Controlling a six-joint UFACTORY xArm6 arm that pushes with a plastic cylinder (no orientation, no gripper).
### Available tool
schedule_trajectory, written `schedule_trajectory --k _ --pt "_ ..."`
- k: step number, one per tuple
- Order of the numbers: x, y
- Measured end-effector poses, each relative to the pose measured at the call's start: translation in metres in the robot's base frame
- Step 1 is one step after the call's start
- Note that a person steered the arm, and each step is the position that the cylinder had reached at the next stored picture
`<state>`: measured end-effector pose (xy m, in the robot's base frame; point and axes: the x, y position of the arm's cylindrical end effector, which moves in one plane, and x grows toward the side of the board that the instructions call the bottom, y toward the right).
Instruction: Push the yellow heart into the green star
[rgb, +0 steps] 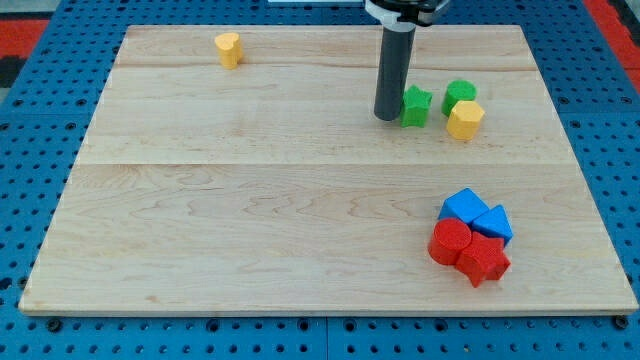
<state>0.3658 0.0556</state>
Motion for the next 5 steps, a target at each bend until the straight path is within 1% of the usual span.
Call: schedule_trajectory --k 1,2,3,5 --pt "0.003 -0.117" --pt "-0.047 -0.229" --pt "-0.113 -0.256" --pt "-0.114 -0.104"
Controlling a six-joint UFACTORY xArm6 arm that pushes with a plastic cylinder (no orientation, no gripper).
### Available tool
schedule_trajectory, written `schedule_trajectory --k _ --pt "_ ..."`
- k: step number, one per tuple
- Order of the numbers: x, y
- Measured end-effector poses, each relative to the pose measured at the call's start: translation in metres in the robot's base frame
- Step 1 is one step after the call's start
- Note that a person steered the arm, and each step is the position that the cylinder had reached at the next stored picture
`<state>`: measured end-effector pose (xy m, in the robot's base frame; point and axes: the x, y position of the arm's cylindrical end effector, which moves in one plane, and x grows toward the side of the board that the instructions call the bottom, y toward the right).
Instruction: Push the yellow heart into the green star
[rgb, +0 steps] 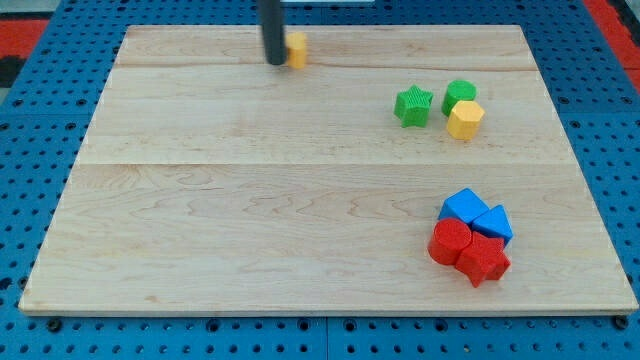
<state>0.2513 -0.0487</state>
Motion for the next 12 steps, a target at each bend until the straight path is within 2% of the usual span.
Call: schedule_trajectory --k 1,2,3,4,5,6,7,8,9,10,12 --pt "-0.034 -0.019" --pt "-0.027 0.056" --pt "0.017 0.119" --pt "0.023 0.114" --pt "0.019 0.085" --pt "0.036 0.084" --pt "0.064 0.122" --pt "0.063 0.117" --pt "0.058 0.07" --pt "0.058 0.056" --pt "0.103 -0.018"
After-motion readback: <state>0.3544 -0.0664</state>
